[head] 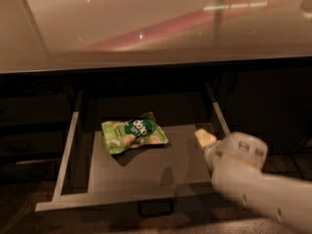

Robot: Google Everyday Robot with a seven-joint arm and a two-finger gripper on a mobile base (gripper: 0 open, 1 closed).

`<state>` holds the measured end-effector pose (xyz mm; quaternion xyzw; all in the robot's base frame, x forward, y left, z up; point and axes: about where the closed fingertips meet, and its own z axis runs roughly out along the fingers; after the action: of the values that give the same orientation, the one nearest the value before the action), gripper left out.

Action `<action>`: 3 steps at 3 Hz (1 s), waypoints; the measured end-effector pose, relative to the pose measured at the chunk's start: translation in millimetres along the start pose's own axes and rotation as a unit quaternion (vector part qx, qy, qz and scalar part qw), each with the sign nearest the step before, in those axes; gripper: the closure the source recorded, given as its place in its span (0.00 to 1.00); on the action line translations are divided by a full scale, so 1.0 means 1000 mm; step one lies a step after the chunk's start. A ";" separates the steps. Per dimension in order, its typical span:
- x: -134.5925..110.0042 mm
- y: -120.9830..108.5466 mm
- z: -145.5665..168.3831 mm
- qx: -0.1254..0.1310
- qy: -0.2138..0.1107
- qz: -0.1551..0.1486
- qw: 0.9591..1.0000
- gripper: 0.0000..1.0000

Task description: Open top drawer

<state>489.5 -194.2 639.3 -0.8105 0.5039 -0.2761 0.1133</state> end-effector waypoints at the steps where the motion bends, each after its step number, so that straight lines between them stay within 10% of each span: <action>1: -0.003 0.005 -0.006 0.005 0.001 -0.004 1.000 0.00; 3: -0.011 0.048 -0.007 -0.004 0.016 -0.018 1.000 0.00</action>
Offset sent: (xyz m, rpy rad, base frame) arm -0.1823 -0.0467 -0.1058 -0.2016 -0.0020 0.0301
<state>445.5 -206.2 619.7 -0.8153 0.4923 -0.2889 0.0969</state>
